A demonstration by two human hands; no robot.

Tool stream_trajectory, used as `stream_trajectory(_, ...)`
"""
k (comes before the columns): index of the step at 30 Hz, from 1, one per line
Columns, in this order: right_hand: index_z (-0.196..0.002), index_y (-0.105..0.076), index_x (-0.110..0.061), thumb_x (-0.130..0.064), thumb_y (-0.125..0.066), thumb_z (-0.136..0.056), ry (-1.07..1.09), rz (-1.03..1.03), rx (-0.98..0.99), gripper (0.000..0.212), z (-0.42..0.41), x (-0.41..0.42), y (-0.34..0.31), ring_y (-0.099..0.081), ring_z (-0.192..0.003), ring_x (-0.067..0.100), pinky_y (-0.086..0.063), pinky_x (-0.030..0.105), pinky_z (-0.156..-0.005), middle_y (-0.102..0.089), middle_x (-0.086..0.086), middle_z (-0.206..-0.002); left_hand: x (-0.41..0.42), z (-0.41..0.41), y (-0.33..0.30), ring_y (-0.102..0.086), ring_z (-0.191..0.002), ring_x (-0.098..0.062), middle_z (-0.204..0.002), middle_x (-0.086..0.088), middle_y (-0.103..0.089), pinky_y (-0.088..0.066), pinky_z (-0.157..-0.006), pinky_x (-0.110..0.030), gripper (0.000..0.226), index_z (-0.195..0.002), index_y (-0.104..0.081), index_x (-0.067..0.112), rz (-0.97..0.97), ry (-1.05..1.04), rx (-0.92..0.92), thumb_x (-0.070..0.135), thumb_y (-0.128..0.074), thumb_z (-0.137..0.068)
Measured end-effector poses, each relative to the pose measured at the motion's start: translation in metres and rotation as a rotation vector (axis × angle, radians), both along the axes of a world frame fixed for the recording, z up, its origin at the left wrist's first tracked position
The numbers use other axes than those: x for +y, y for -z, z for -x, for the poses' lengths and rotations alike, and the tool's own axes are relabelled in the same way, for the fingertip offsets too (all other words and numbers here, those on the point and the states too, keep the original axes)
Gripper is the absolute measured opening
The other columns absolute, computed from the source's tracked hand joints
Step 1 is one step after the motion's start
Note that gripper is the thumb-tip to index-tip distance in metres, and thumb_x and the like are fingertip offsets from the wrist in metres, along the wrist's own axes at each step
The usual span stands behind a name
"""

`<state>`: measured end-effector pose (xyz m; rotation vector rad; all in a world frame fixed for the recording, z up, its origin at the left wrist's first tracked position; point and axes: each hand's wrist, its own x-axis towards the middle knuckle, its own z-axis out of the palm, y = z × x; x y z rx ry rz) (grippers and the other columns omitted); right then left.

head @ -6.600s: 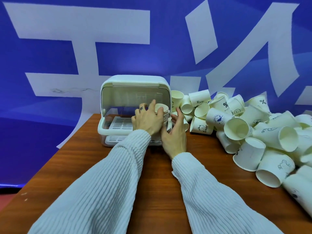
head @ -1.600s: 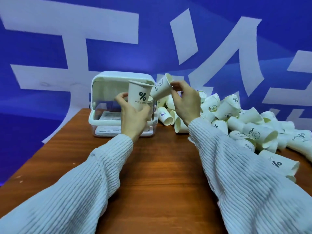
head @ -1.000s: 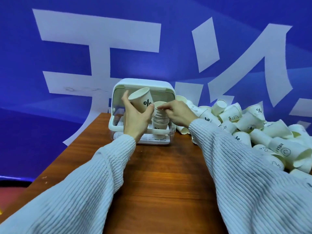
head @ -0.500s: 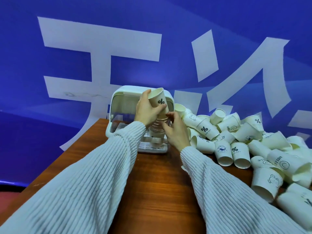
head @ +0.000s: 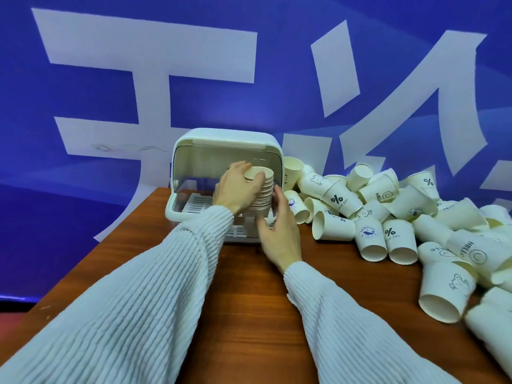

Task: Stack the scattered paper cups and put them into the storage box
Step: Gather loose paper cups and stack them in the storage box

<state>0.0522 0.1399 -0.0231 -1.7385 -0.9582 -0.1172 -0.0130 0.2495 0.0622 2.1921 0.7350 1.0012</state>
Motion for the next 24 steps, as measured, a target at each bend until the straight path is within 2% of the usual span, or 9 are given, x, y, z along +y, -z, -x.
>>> stream_trajectory(4,-0.157,-0.014,-0.050,-0.039,-0.066,-0.095,-0.034,0.017,0.038,0.082,-0.006,-0.004,0.006,-0.038,-0.148,0.009,-0.045,0.047,-0.115,-0.039,-0.016,-0.162,-0.009,-0.014,0.012,-0.052,-0.130,-0.025,-0.147,-0.002,-0.054,-0.038,-0.107,-0.036,0.052,-0.144,-0.055,0.024,0.124,-0.014,-0.085,0.041,-0.058,-0.095)
stream_trajectory(7,-0.157,-0.017,-0.049,-0.036,-0.067,-0.094,-0.049,0.007,0.045,0.082,-0.005,-0.003,0.007,-0.038,-0.148,0.009,-0.044,0.047,-0.116,-0.040,-0.015,-0.161,-0.009,-0.017,0.020,-0.050,-0.134,-0.028,-0.152,-0.005,-0.051,-0.037,-0.110,-0.038,0.056,-0.150,-0.049,0.024,0.110,-0.037,-0.115,0.042,-0.055,-0.097)
stream_trajectory(11,-0.158,-0.029,-0.039,-0.028,-0.064,-0.095,0.035,-0.024,0.002,0.072,-0.006,-0.009,0.002,-0.039,-0.147,0.013,-0.039,0.045,-0.119,-0.044,-0.009,-0.159,-0.011,-0.019,0.036,-0.019,-0.155,-0.030,-0.172,-0.004,-0.007,-0.022,-0.121,-0.049,0.071,-0.164,-0.013,0.034,-0.037,-0.043,-0.134,0.057,-0.040,-0.103)
stream_trajectory(13,-0.153,-0.042,-0.031,-0.024,-0.060,-0.095,0.168,-0.055,-0.096,0.061,-0.010,-0.017,-0.002,-0.044,-0.140,0.017,-0.038,0.045,-0.118,-0.053,-0.006,-0.150,-0.019,-0.017,0.047,-0.004,-0.158,-0.028,-0.172,-0.007,0.002,-0.013,-0.125,-0.051,0.075,-0.164,-0.011,0.030,-0.151,-0.139,-0.214,0.058,-0.038,-0.101)
stream_trajectory(15,-0.142,-0.056,-0.023,-0.022,-0.057,-0.091,0.367,-0.037,-0.301,0.052,-0.024,-0.029,-0.006,-0.048,-0.137,0.023,-0.036,0.050,-0.118,-0.060,0.000,-0.142,-0.039,-0.014,0.065,-0.002,-0.158,-0.031,-0.171,-0.015,-0.005,-0.011,-0.125,-0.054,0.076,-0.163,-0.021,0.022,-0.322,-0.189,-0.257,0.052,-0.045,-0.097)
stream_trajectory(17,-0.143,-0.057,-0.024,-0.025,-0.056,-0.090,0.533,0.191,-0.451,0.053,-0.049,-0.045,-0.005,-0.036,-0.149,0.029,-0.020,0.053,-0.127,-0.052,0.006,-0.153,-0.063,-0.014,0.083,-0.009,-0.156,-0.038,-0.166,-0.020,-0.017,-0.014,-0.123,-0.057,0.074,-0.158,-0.034,0.018,-0.522,-0.093,-0.260,0.042,-0.057,-0.091)
stream_trajectory(20,-0.158,-0.034,-0.031,-0.037,-0.060,-0.096,0.582,0.668,-0.466,0.068,-0.077,-0.072,0.005,-0.002,-0.161,0.031,0.009,0.053,-0.125,-0.027,0.006,-0.169,-0.090,-0.017,0.089,-0.021,-0.153,-0.039,-0.160,-0.018,-0.031,-0.022,-0.121,-0.055,0.068,-0.150,-0.044,0.017,-0.706,0.138,-0.249,0.025,-0.062,-0.085)
stream_trajectory(22,-0.161,-0.027,-0.030,-0.039,-0.064,-0.095,0.558,0.741,-0.460,0.076,-0.080,-0.078,0.010,-0.006,-0.159,0.034,0.010,0.054,-0.125,-0.033,0.007,-0.165,-0.096,-0.019,0.091,-0.022,-0.153,-0.036,-0.160,-0.014,-0.031,-0.026,-0.120,-0.054,0.068,-0.151,-0.042,0.020,-0.712,0.285,-0.142,0.022,-0.056,-0.084)
stream_trajectory(24,-0.158,-0.033,-0.024,-0.035,-0.063,-0.092,0.568,0.699,-0.493,0.073,-0.074,-0.077,0.010,-0.023,-0.152,0.036,0.000,0.049,-0.126,-0.042,0.013,-0.154,-0.096,-0.019,0.096,-0.022,-0.153,-0.032,-0.163,-0.010,-0.027,-0.028,-0.120,-0.054,0.071,-0.154,-0.037,0.024,-0.684,0.369,-0.019,0.022,-0.052,-0.084)
